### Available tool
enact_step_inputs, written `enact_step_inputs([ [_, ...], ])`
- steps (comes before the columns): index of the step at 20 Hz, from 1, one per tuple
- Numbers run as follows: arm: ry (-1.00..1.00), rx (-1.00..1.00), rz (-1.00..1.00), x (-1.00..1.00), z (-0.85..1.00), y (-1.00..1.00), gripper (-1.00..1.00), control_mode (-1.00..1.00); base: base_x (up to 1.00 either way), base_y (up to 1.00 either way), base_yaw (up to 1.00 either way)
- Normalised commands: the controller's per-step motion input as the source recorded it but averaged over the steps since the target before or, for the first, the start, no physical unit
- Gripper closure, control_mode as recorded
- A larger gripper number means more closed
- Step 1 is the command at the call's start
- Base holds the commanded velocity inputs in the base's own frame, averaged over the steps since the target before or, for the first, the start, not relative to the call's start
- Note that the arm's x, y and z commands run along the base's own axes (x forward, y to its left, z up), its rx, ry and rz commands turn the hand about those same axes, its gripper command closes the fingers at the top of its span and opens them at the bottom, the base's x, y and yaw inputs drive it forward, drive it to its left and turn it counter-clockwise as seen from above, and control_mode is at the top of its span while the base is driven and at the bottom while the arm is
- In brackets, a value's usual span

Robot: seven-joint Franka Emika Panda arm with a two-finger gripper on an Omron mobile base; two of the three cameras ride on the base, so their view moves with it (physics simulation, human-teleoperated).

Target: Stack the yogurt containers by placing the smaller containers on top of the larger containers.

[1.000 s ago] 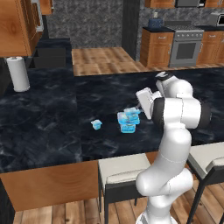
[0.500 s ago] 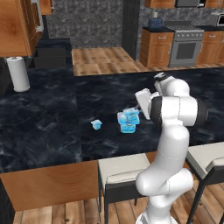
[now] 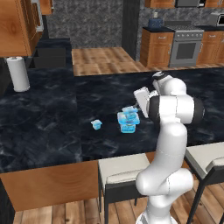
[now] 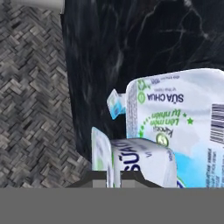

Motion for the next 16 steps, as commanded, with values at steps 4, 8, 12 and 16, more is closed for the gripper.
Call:
enact_step_inputs([
  [4, 0.0, 0.0, 0.0, 0.09, -0.09, 0.0, 1.0, -1.0, 0.0, 0.0, 0.0],
  [8, 0.0, 0.0, 0.0, 0.02, -0.13, 0.0, 1.0, -1.0, 0.0, 0.0, 0.0],
  [12, 0.0, 0.0, 0.0, 0.0, -0.15, 0.0, 1.0, -1.0, 0.0, 0.0, 0.0],
  [16, 0.0, 0.0, 0.0, 0.02, -0.09, 0.0, 1.0, -1.0, 0.0, 0.0, 0.0],
])
